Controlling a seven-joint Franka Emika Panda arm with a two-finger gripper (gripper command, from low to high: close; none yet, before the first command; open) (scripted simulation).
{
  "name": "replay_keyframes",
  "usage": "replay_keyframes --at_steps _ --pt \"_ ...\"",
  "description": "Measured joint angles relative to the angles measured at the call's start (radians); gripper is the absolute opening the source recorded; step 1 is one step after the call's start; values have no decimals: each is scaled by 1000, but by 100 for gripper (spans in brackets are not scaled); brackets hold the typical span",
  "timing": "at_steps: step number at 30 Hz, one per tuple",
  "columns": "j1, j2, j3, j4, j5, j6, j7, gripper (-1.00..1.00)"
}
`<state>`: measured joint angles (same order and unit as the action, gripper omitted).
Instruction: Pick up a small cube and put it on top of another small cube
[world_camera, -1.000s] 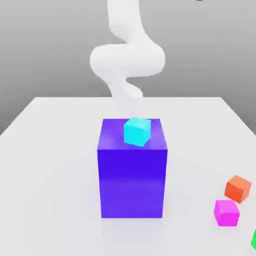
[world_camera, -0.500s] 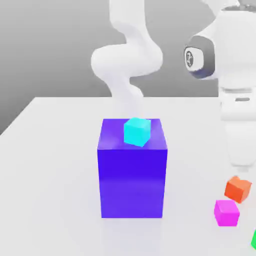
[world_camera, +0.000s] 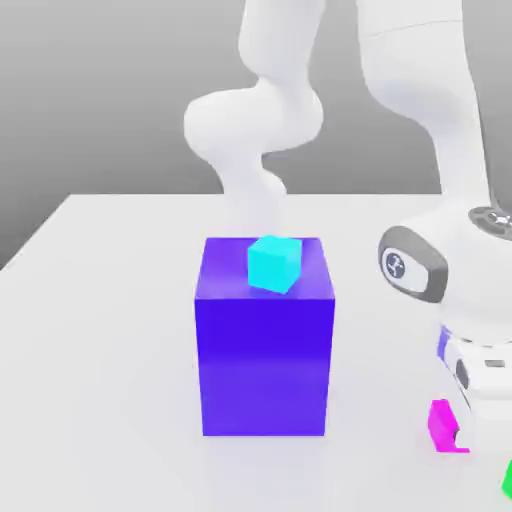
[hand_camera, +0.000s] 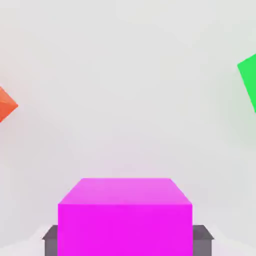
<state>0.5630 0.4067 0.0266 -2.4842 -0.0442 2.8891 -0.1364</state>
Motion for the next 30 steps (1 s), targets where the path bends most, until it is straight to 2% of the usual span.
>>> replay_keyframes --at_steps 2,7,18,21,22,28,30 --pt "2 3 -1 0 -1 3 1 -100" --pt "-8 -152 12 -29 16 -123 -11 -100" --pt "46 -58 -29 334 49 -393 240 -100" --pt "50 30 -34 367 53 -337 259 -100" --pt "50 62 -34 371 54 -309 259 100" --pt "51 78 -35 373 54 -294 260 100" --pt "52 45 -36 372 52 -325 262 100"
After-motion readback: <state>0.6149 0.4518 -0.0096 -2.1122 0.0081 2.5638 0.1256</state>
